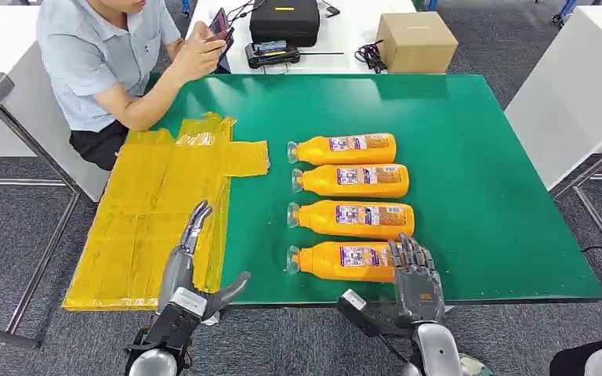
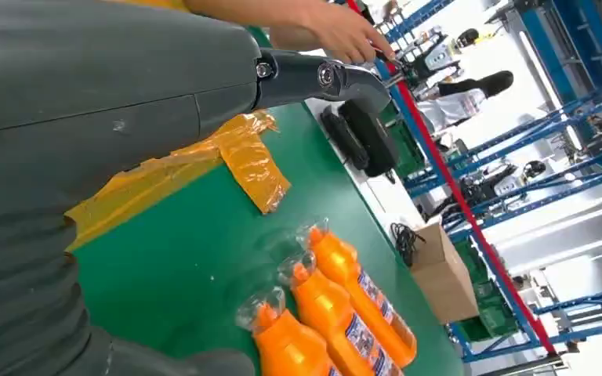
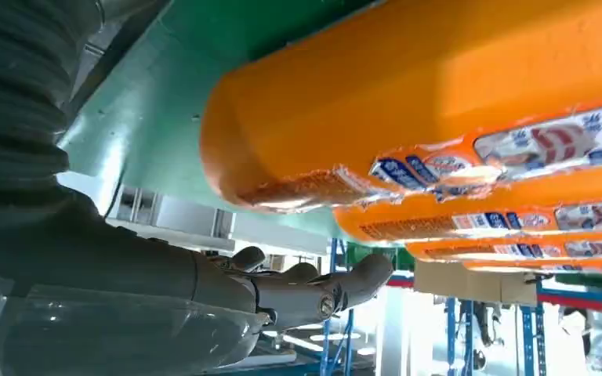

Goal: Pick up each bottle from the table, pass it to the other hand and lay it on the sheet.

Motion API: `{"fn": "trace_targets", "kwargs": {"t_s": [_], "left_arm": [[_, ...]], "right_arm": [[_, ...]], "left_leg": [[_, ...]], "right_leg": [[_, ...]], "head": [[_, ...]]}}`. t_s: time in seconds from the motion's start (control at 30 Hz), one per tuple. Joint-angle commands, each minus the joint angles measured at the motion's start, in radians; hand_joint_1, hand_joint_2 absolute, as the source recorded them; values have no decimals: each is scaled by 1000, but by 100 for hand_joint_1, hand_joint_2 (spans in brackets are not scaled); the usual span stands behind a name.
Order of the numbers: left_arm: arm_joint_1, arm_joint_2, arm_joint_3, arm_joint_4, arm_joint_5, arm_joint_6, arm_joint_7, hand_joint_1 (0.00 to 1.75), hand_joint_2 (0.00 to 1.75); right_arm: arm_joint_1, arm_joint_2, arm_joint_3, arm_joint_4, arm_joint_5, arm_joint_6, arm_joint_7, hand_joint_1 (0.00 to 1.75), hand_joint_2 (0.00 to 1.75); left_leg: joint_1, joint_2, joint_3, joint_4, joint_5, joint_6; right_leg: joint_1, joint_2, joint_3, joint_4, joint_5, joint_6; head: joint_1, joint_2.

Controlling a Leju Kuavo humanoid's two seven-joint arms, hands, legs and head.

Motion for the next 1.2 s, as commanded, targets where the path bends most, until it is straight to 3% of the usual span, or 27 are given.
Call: {"fn": "trace_targets", "kwargs": {"t_s": [0.03, 0.77, 1.2], "left_arm": [[-12, 6, -29, 16, -11, -7, 14, 0, 175], [-28, 8, -49, 41, -24, -20, 22, 0, 175], [-47, 12, -72, 54, -30, -25, 24, 0, 175]], "right_arm": [[-52, 16, -41, 71, 50, -14, -28, 0, 175], [-122, 25, -74, 206, 6, -5, -49, 0, 175], [-160, 11, -31, 211, 20, -16, -54, 0, 175]], "left_leg": [[1, 1, 4, 0, -2, -2], [1, 1, 6, 0, -2, -2], [1, 0, 3, 0, -1, -1]], "right_leg": [[1, 1, 4, -1, -1, -2], [2, 0, 6, -1, -1, -3], [1, 0, 3, -1, -1, -2]], "head": [[0, 0], [0, 0], [0, 0]]}}
